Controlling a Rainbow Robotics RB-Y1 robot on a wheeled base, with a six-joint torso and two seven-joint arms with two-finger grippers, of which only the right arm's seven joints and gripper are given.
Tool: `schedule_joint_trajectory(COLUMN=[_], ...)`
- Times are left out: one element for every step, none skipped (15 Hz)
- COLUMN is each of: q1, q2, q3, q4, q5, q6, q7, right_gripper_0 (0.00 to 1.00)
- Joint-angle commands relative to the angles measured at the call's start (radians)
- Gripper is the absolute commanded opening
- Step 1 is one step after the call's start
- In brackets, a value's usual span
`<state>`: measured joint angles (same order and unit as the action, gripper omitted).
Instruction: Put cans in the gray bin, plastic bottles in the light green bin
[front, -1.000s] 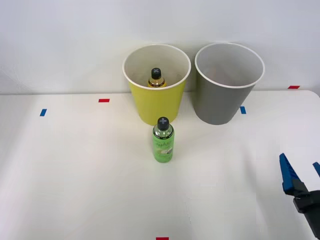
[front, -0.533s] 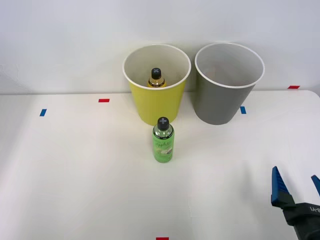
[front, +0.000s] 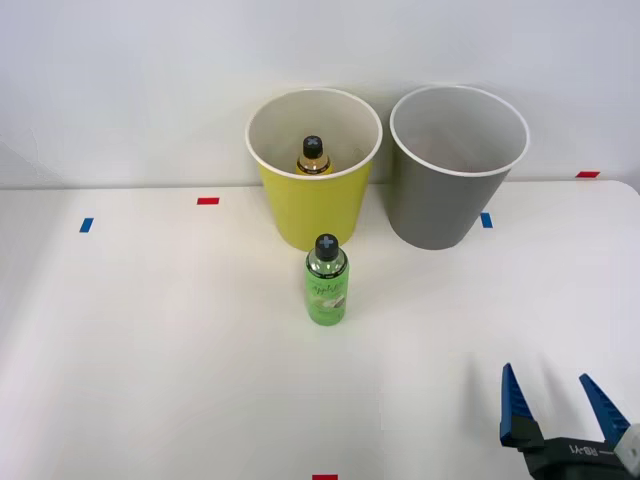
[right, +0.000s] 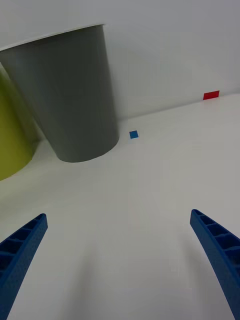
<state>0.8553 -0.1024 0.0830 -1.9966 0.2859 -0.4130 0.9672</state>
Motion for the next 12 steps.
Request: schedule_joint_trajectory(q1=[0.010,0.011,0.021,0.031,0.041,0.051,0.059,0.067,0.076,0.091,0.103,0.113], q2=[0.012,0.018,0.032,0.036,0.035,0.023,0.009,-0.003,-0.008,-0.011,-0.010,-0.008], q3=[0.017,0.020,0.021,0.024,0.024,0.024,0.024,0.024,0.026,0.032,0.040,0.044], q4=[0.058,0.059,0.059,0.058,0.059,0.058,0.058,0.058,0.058,0.058,0.058,0.059], q5=[0.033,0.061,0.090,0.090,0.088,0.088,0.085,0.081,0.082,0.085,0.085,0.085], q6=[-0.098,-0.110,-0.135,-0.158,-0.179,-0.205,-0.225,-0.245,-0.264,-0.279,-0.285,-0.290], q7=[0.019,0.022,0.027,0.030,0.033,0.036,0.041,0.051,0.062,0.073,0.082,0.091], right_gripper_0=[0.99,0.98,0.99,0.99,0.99,0.98,0.99,0.98,0.99,0.99,0.98,0.99])
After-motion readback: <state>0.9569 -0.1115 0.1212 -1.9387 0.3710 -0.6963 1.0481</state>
